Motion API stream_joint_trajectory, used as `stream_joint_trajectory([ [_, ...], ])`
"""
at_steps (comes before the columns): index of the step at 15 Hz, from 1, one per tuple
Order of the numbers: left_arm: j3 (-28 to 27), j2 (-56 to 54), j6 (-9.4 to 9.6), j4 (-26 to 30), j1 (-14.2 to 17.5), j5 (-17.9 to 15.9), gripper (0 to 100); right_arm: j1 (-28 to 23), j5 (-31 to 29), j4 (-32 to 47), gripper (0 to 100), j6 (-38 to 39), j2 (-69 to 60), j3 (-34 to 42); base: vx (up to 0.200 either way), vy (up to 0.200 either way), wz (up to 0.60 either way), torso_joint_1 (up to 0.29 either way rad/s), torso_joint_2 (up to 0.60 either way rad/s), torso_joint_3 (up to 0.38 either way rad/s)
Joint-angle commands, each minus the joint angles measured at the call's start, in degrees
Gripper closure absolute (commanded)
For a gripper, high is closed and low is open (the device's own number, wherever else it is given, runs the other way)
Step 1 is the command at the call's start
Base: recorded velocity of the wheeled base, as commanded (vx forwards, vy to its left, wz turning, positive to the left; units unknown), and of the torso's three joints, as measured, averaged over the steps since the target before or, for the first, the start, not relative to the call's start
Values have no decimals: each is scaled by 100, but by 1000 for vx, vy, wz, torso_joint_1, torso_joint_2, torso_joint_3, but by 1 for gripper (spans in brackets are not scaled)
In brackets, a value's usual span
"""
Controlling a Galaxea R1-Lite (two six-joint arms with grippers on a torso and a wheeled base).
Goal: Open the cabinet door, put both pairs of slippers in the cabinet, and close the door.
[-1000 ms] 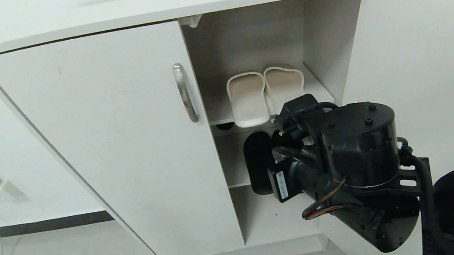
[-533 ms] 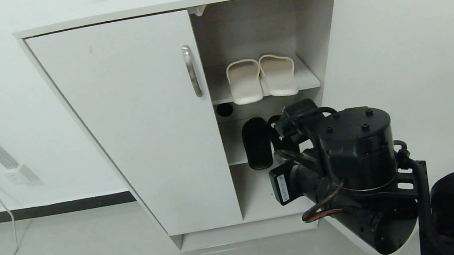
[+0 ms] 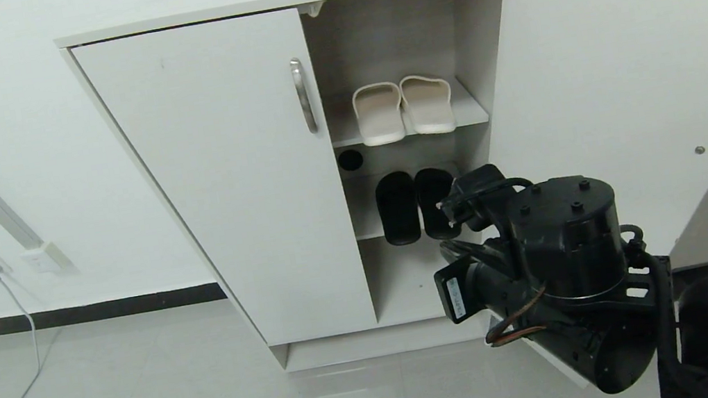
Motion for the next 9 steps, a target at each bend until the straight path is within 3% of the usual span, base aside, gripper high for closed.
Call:
stream_joint_trajectory([
  [1, 1, 5, -6, 1, 4, 8, 100, -8, 0, -5, 100, -26, -2, 79, 0, 0, 0, 0, 0, 0],
  [9, 1, 5, 11, 1, 4, -1, 100, -69, 8, -93, 100, -26, 25, 150, 0, 0, 0, 0, 0, 0],
])
